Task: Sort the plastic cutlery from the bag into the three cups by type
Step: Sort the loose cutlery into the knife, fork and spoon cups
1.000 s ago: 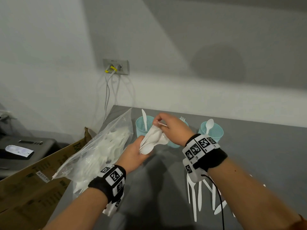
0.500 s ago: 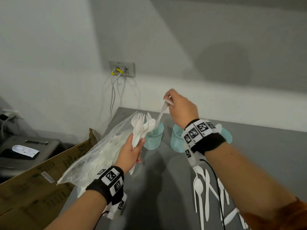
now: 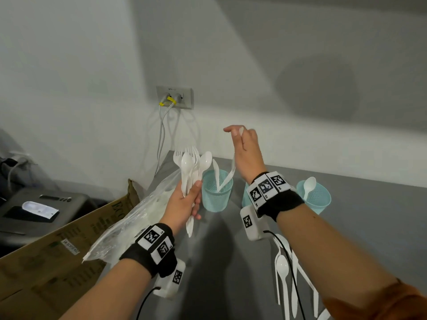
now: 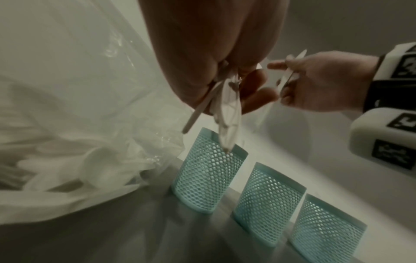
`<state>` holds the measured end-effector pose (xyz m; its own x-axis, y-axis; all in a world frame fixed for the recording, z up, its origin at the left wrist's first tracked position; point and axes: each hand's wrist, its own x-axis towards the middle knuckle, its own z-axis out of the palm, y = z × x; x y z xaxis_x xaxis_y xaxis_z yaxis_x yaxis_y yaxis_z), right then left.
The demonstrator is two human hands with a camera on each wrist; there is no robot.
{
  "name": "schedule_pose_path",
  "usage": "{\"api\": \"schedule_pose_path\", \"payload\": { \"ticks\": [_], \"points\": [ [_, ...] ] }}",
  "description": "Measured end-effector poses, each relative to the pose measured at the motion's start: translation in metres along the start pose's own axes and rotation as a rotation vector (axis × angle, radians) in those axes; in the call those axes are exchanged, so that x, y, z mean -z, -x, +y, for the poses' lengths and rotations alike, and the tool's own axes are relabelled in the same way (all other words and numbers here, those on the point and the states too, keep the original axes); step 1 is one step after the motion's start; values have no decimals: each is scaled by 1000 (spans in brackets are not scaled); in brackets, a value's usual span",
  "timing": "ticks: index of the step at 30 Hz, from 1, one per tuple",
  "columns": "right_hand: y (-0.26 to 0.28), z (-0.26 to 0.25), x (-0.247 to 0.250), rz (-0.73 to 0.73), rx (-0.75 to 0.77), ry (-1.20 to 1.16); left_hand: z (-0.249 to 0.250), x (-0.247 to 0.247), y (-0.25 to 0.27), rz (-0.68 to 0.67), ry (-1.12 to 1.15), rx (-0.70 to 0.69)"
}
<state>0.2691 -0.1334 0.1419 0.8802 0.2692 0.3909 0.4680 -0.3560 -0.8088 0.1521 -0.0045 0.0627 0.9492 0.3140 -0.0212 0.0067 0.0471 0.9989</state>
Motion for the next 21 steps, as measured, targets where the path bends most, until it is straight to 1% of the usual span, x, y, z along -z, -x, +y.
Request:
{"api": "schedule_pose_path", "payload": {
  "ticks": [1, 4, 6, 7, 9, 10, 11, 13, 14, 17, 21],
  "points": [
    [2, 6, -3, -32, -29, -1, 0, -1, 0, -1, 4, 4],
    [9, 34, -12, -103, -115, 101, 0, -5, 0, -14, 37, 24],
    [13, 43, -14, -151, -182, 131, 1, -8, 1, -37, 81, 44],
    [15, 44, -13, -164, -204, 173, 1, -9, 1, -54, 102, 55],
    [21, 38, -7, -119, -195, 246, 2, -11, 2, -90, 124, 78],
    [24, 33, -4, -88, -184, 188, 2, -12, 3, -105, 129, 87],
    [28, 26, -1, -67, -182, 60, 3, -13, 3, -115, 134, 92],
    [39, 7, 2, -77, -229, -246, 4, -16, 3, -125, 137, 96],
    [43, 1, 3, -85, -236, -306, 5, -17, 3, -130, 136, 94],
    [50, -2, 4, -87, -150, -180, 7, -22, 6, -150, 143, 87],
    [48, 6, 8, -60, -91, -34, 6, -24, 6, -138, 153, 95]
  ]
}}
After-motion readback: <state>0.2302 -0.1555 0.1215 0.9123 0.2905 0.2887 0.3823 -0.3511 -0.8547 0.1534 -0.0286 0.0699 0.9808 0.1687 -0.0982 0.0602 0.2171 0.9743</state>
